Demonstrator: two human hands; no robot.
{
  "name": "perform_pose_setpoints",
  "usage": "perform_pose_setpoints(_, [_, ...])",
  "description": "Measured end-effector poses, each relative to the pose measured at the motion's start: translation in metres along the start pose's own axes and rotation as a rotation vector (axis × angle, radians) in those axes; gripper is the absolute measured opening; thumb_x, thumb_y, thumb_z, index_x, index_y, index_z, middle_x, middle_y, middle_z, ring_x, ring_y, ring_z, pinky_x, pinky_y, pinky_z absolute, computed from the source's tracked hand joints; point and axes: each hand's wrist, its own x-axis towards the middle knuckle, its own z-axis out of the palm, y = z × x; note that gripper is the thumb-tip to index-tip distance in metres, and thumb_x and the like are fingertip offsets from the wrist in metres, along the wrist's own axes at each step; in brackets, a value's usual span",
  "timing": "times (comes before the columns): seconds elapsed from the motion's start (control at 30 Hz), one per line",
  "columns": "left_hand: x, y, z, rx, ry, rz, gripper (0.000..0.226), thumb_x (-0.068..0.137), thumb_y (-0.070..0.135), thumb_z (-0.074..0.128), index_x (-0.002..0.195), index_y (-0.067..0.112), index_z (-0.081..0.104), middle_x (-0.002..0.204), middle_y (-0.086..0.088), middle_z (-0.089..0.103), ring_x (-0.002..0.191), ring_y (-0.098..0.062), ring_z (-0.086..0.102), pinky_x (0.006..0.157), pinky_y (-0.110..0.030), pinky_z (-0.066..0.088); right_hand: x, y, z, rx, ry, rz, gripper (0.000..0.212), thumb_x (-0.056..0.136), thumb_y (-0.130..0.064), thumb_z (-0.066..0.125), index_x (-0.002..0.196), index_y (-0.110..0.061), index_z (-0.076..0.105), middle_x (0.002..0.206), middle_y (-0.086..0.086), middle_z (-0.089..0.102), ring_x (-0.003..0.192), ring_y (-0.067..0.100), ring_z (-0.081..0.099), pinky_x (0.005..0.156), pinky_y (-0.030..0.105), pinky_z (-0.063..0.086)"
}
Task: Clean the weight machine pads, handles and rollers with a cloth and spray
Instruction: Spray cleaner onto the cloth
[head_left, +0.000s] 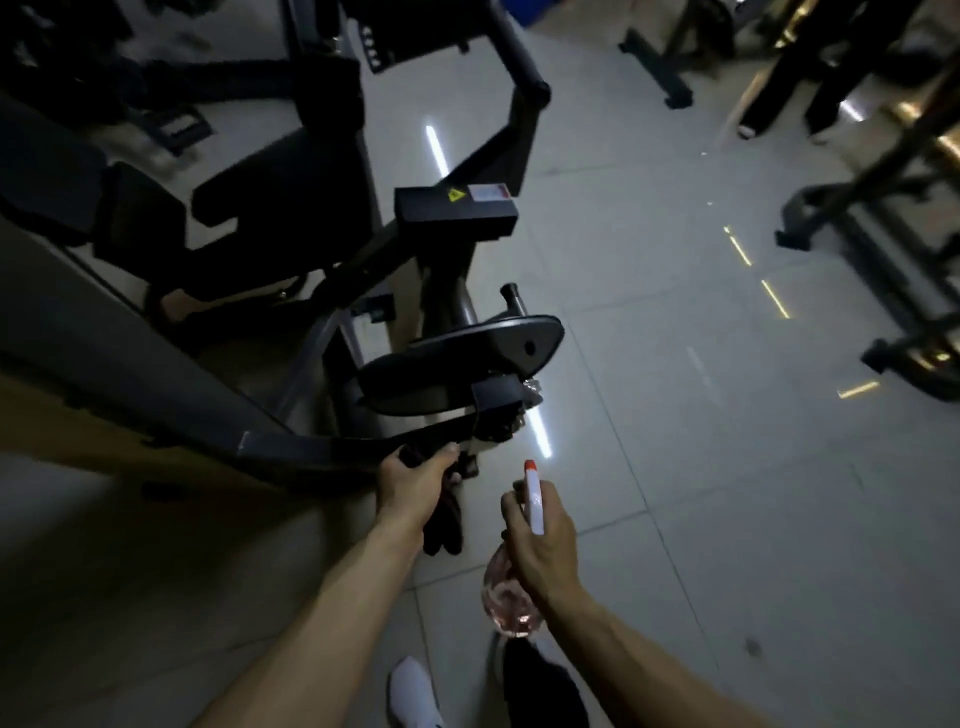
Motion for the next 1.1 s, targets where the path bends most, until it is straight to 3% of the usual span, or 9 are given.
perform_pose_setpoints(0.17, [0.006, -0.024, 0.0, 0.026, -0.015, 0.0, 0.014, 0.087, 0.024, 0.08, 0.093, 0.014, 0.073, 0.074, -0.005, 0.076, 0.081, -0.028, 0.075, 0.087, -0.05, 0.061, -0.019, 0.032, 0.002, -0.006, 0.043, 0.036, 0.035, 0.095, -0.058, 0.054, 0.079, -0.026, 0.054, 0.071, -0.001, 0.058, 0.066, 0.021, 0.061, 0.065, 0.053, 0.059])
perform_pose_setpoints(0.4, [0.036, -0.053, -0.004, -0.009, 0.03, 0.01, 0.013, 0.088, 0.024, 0.079, 0.093, 0.013, 0.073, 0.074, -0.006, 0.077, 0.079, -0.027, 0.075, 0.087, -0.048, 0.061, 0.002, 0.043, 0.037, 0.014, 0.143, 0.018, 0.036, 0.095, -0.06, 0.051, 0.075, -0.03, 0.054, 0.068, -0.001, 0.06, 0.062, 0.019, 0.062, 0.06, 0.049, 0.058])
perform_pose_setpoints(0.57, [0.06, -0.065, -0.021, -0.079, 0.056, -0.02, 0.018, 0.087, 0.024, 0.08, 0.096, 0.011, 0.073, 0.078, -0.012, 0.077, 0.079, -0.028, 0.075, 0.082, -0.044, 0.058, 0.022, 0.035, 0.064, 0.074, 0.118, -0.052, 0.009, 0.094, -0.043, 0.063, 0.097, -0.039, 0.055, 0.083, -0.01, 0.064, 0.069, 0.015, 0.064, 0.061, 0.049, 0.059])
perform_pose_setpoints(0.67, [0.083, -0.071, -0.043, -0.153, 0.104, -0.101, 0.036, 0.083, 0.028, 0.084, 0.107, 0.005, 0.071, 0.086, -0.016, 0.077, 0.074, -0.028, 0.073, 0.07, -0.038, 0.056, 0.037, 0.018, 0.088, 0.025, 0.079, -0.135, 0.026, 0.082, -0.036, 0.063, 0.1, -0.035, 0.044, 0.086, -0.006, 0.055, 0.072, 0.011, 0.057, 0.062, 0.044, 0.055])
perform_pose_setpoints(0.77, [0.111, -0.068, -0.063, -0.249, 0.172, -0.176, 0.054, 0.082, 0.027, 0.085, 0.124, 0.004, 0.061, 0.099, -0.017, 0.075, 0.08, -0.028, 0.072, 0.069, -0.036, 0.057, 0.056, -0.002, 0.118, -0.015, 0.053, -0.23, 0.023, 0.08, -0.033, 0.063, 0.091, -0.031, 0.043, 0.092, -0.003, 0.046, 0.074, 0.012, 0.05, 0.063, 0.039, 0.052])
perform_pose_setpoints(0.83, [0.129, -0.062, -0.076, -0.297, 0.186, -0.187, 0.048, 0.084, 0.026, 0.082, 0.121, 0.004, 0.059, 0.097, -0.019, 0.074, 0.076, -0.028, 0.07, 0.068, -0.036, 0.057, 0.068, -0.014, 0.138, 0.004, 0.002, -0.25, 0.021, 0.086, -0.023, 0.068, 0.093, -0.025, 0.048, 0.087, -0.003, 0.051, 0.071, 0.012, 0.056, 0.062, 0.037, 0.055])
perform_pose_setpoints(0.9, [0.139, -0.057, -0.085, -0.312, 0.167, -0.194, 0.041, 0.086, 0.027, 0.08, 0.116, 0.007, 0.06, 0.093, -0.019, 0.074, 0.071, -0.026, 0.069, 0.061, -0.032, 0.054, 0.081, -0.023, 0.152, 0.061, -0.082, -0.245, 0.023, 0.092, -0.011, 0.07, 0.1, -0.021, 0.051, 0.083, -0.006, 0.056, 0.071, 0.005, 0.063, 0.06, 0.023, 0.056])
perform_pose_setpoints(0.97, [0.143, -0.061, -0.095, -0.311, 0.175, -0.197, 0.031, 0.088, 0.026, 0.078, 0.108, 0.009, 0.062, 0.092, -0.018, 0.073, 0.068, -0.025, 0.068, 0.057, -0.029, 0.052, 0.091, -0.028, 0.167, 0.042, -0.128, -0.288, 0.026, 0.095, -0.01, 0.07, 0.105, -0.025, 0.052, 0.09, -0.009, 0.059, 0.081, 0.001, 0.064, 0.069, 0.022, 0.058])
perform_pose_setpoints(1.1, [0.138, -0.08, -0.099, -0.319, 0.176, -0.243, 0.028, 0.09, 0.024, 0.077, 0.107, 0.009, 0.062, 0.092, -0.015, 0.073, 0.075, -0.025, 0.07, 0.065, -0.032, 0.055, 0.104, -0.033, 0.186, -0.003, -0.168, -0.36, 0.023, 0.098, -0.008, 0.065, 0.109, -0.023, 0.051, 0.092, -0.012, 0.058, 0.083, -0.008, 0.061, 0.068, 0.012, 0.052])
